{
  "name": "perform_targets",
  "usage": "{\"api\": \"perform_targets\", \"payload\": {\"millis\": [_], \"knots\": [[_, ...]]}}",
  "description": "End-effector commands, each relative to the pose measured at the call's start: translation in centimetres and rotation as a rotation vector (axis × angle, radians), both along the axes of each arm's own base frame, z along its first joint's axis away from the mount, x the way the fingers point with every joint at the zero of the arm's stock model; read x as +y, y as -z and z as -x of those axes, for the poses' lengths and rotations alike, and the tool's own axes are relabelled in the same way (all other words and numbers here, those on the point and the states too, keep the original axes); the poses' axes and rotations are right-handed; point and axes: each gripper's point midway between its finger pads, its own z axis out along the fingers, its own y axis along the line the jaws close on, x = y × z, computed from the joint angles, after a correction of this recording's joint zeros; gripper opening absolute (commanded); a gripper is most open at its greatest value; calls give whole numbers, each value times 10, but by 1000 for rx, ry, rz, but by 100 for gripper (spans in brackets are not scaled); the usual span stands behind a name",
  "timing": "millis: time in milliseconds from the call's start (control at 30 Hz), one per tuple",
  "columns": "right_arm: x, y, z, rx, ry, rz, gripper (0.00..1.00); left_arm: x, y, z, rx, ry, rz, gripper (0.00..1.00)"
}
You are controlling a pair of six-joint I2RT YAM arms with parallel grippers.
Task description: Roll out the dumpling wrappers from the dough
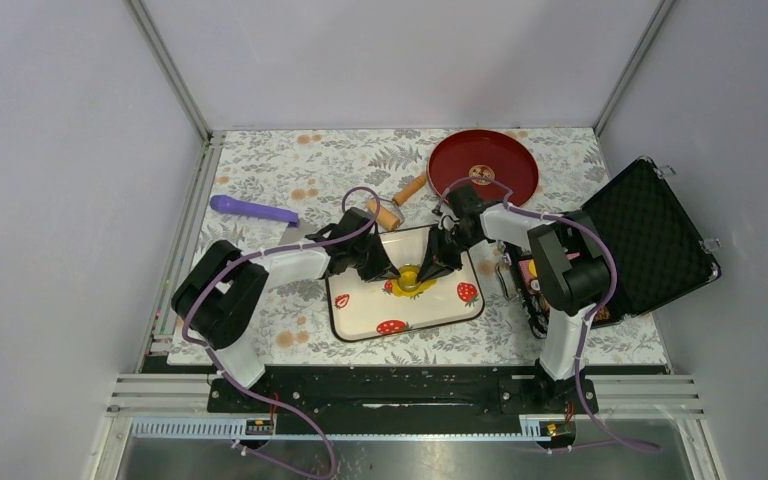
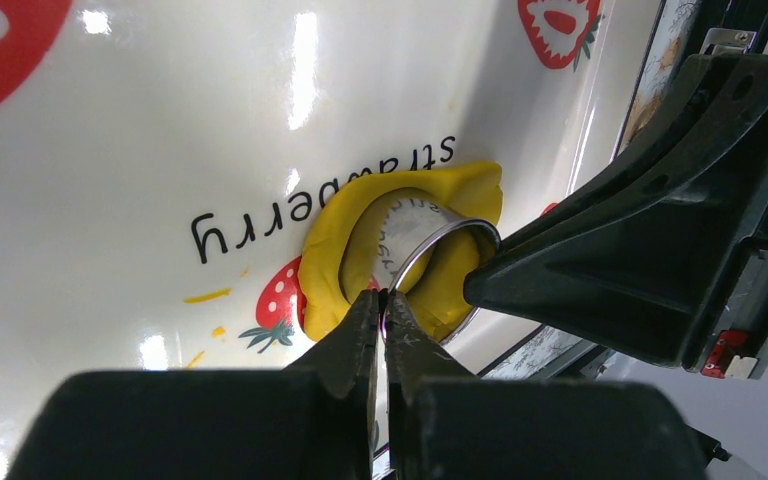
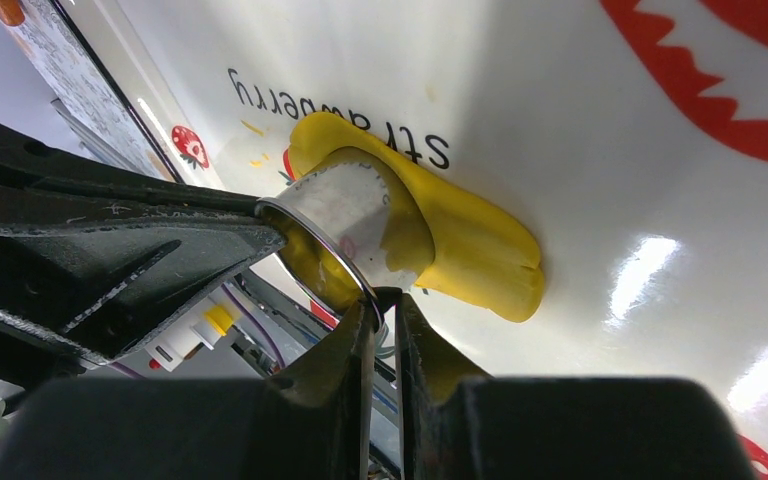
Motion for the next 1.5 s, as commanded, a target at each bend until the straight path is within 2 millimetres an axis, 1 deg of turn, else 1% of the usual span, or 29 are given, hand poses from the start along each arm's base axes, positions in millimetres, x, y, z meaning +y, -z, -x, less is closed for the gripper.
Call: {"api": "perform_targets", "payload": {"millis": [0,200,433,1000,1467], "knots": [[-11,35,33,67,-69,111,0,45,80,56,202,7,-267,0],[-11,41,36,96,-63,116,0,43,84,61,221,9,-244,0],[-14,44,39,116,-54,132,0,46,90,65,248,7,-260,0],[-22,56,42,156,-50,204,0,50,99,70,294,22,-276,0],[-28,61,44,206,-43,252,0,47,106,75,364,56,-254,0]]}}
